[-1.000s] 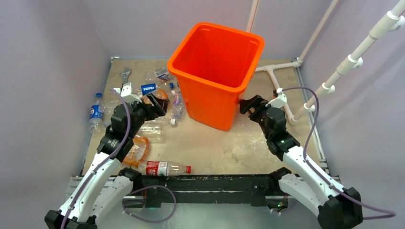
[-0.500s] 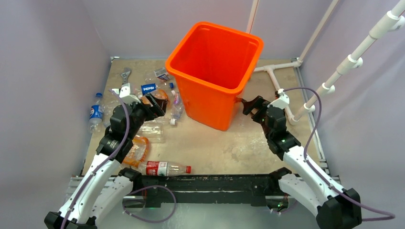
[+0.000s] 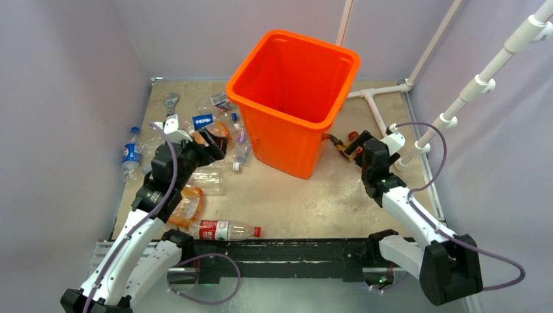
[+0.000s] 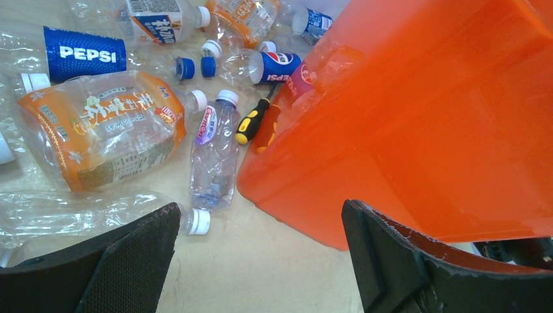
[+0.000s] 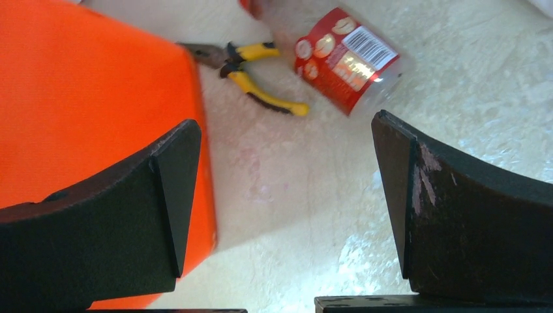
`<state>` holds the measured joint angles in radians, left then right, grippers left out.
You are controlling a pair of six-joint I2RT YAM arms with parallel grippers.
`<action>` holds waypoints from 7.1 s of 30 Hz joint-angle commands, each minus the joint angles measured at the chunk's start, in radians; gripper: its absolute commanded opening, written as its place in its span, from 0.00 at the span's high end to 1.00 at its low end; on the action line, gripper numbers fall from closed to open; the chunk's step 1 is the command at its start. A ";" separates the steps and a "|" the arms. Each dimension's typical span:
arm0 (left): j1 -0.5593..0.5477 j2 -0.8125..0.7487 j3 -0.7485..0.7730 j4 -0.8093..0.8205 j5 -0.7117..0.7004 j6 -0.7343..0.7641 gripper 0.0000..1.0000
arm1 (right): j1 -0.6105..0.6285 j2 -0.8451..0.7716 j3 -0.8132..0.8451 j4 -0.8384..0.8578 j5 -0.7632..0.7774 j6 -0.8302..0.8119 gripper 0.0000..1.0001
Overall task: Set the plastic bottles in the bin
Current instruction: Pick up the plastic bottle at the center of the board, then place the plastic bottle in the trash bin.
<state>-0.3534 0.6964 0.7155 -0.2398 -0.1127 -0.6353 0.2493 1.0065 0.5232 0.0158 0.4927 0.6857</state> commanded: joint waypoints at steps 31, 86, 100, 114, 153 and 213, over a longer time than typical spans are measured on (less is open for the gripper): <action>0.007 0.015 0.004 0.009 0.031 -0.015 0.05 | -0.085 0.426 0.214 0.048 -0.048 -0.025 0.05; 0.007 -0.037 0.185 -0.047 -0.230 -0.008 0.06 | 0.143 -0.240 0.211 -0.194 0.135 -0.192 0.72; 0.007 0.030 0.337 0.209 -0.080 0.018 0.07 | 0.146 -0.531 0.291 0.136 -0.493 -0.458 0.72; 0.007 0.143 0.385 0.536 0.405 -0.024 0.08 | 0.145 -0.454 0.244 0.475 -1.120 -0.328 0.72; -0.315 0.465 0.644 0.639 0.828 -0.006 0.50 | 0.435 -0.132 0.312 0.700 -1.089 -0.301 0.77; -0.315 0.786 1.082 0.058 -0.198 0.596 0.01 | 0.444 -0.224 0.508 -0.100 0.013 -0.129 0.01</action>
<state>-0.6689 1.5352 1.8229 -0.1219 -0.1967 -0.0006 0.6918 0.7517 0.9585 -0.0719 0.4545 0.5282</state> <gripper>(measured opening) 0.990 0.987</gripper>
